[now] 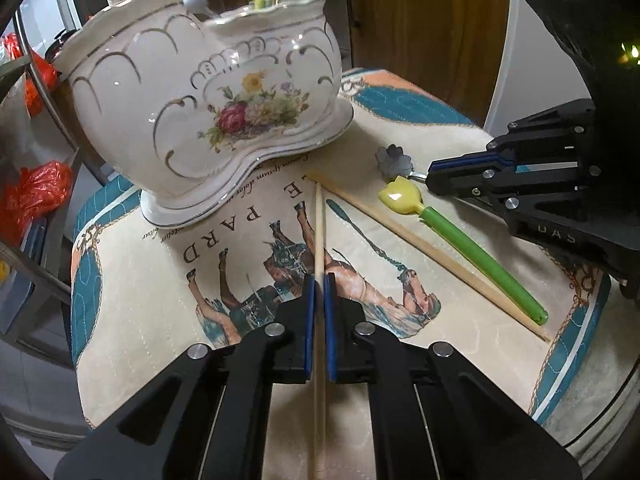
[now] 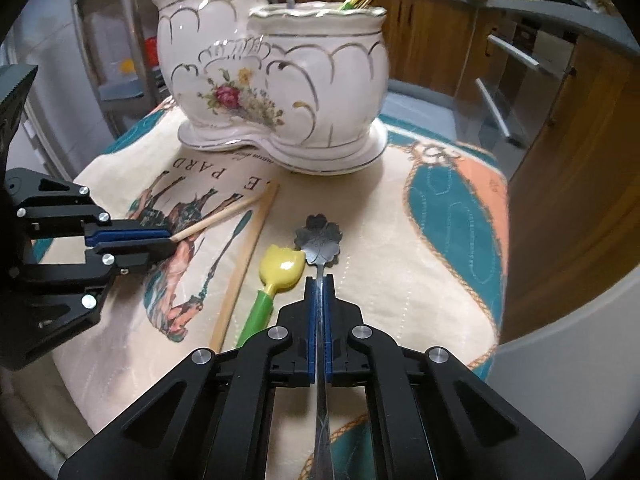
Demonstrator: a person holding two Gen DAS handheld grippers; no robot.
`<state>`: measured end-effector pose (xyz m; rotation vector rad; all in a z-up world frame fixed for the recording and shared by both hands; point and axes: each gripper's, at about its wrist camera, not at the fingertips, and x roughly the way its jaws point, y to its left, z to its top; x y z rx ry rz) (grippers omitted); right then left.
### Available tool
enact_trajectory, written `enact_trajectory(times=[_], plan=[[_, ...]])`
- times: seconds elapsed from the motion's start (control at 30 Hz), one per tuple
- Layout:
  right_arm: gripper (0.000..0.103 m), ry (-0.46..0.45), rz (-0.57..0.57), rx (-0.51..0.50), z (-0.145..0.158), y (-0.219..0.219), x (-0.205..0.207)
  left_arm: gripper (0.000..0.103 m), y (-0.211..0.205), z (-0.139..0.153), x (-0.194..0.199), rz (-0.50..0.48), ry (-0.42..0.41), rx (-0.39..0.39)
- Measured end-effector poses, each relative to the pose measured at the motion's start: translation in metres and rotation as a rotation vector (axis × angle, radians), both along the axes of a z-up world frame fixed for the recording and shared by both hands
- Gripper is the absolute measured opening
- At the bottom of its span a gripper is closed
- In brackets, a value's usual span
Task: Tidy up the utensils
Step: 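Lift the chopstick and spoon and lower them into the holder cups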
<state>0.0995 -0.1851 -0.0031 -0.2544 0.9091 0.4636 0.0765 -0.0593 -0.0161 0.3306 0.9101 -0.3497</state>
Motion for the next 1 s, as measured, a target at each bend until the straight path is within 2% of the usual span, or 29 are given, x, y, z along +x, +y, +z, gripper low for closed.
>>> enact_trajectory(times=[0.07,0.23,0.33,0.57,0.83,1.0], plan=[[0.004,-0.026,-0.005,0.032,0.005,-0.004,-0.004,0.005,0.006,0.004,-0.005,0.003,-0.042,-0.010],[0.004,-0.148,0.009,0.115,0.027,-0.014,-0.026,0.005,0.027,0.026,-0.028,0.000,-0.159,-0.105],[0.004,-0.199,0.014,0.155,0.037,-0.017,-0.034,0.005,0.034,0.036,-0.038,0.001,-0.219,-0.132],[0.004,-0.374,0.024,0.235,0.072,-0.020,-0.049,0.005,0.055,0.069,-0.059,0.015,-0.374,-0.220],[0.004,-0.464,0.012,0.297,0.098,-0.016,-0.039,0.005,0.078,0.116,-0.049,0.045,-0.530,-0.329],[0.004,-0.520,0.002,0.347,0.122,-0.010,-0.020,0.005,0.093,0.144,-0.015,0.072,-0.577,-0.425]])
